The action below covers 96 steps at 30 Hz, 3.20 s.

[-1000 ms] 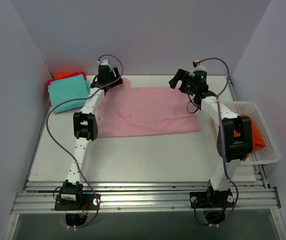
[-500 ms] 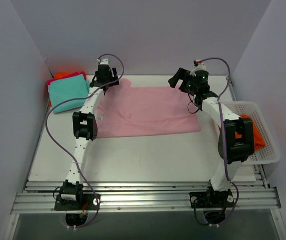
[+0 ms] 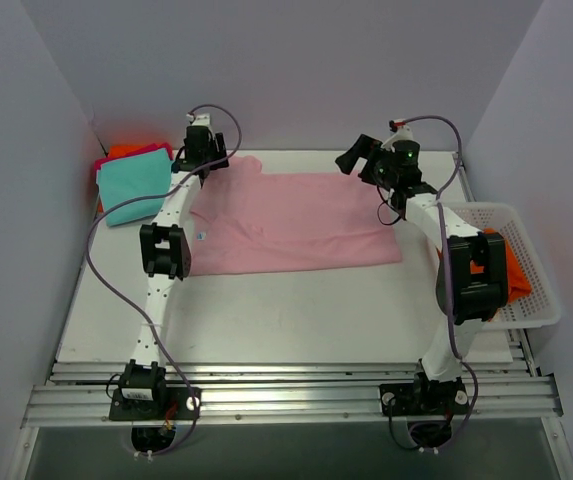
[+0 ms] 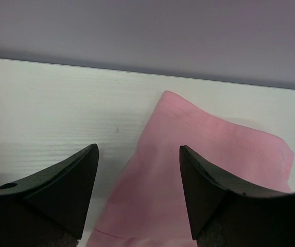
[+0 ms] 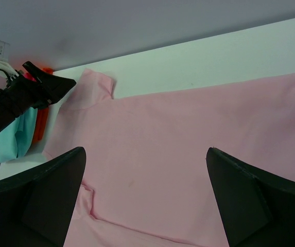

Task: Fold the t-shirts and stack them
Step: Grap the side of the flattened tshirt furthest away from the robot with both arms

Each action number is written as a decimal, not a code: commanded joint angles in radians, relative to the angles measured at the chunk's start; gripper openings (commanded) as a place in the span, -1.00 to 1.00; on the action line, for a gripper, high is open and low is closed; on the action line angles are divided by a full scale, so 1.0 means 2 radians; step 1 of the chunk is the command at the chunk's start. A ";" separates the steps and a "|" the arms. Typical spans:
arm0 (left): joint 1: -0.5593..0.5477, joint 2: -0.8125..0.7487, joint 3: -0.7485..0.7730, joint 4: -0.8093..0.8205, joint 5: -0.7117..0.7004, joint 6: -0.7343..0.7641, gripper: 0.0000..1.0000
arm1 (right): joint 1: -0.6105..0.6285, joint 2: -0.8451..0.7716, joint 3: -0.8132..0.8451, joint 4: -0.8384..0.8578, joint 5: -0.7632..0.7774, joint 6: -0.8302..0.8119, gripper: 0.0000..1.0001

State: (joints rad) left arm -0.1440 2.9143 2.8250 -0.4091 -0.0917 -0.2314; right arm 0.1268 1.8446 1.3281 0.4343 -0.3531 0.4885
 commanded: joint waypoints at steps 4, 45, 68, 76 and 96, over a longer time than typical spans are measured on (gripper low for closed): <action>-0.014 -0.008 0.029 -0.032 0.018 0.034 0.37 | -0.010 -0.009 0.011 0.037 -0.034 0.015 1.00; -0.017 -0.152 -0.165 0.022 0.034 0.034 -0.95 | -0.034 0.088 0.110 -0.085 0.067 -0.010 1.00; -0.011 -0.183 -0.261 0.112 0.046 0.020 -0.95 | -0.043 0.343 0.373 -0.205 0.227 -0.020 0.99; -0.011 -0.182 -0.267 0.119 0.046 0.016 -0.95 | -0.028 0.387 0.427 -0.209 0.200 -0.010 0.98; -0.007 -0.173 -0.271 0.133 0.043 0.014 -0.95 | -0.021 0.405 0.423 -0.175 0.182 -0.008 -1.00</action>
State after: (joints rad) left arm -0.1673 2.6331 2.2807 -0.2047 -0.0135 -0.1986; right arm 0.0864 2.6625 2.2120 0.1173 0.0170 0.4740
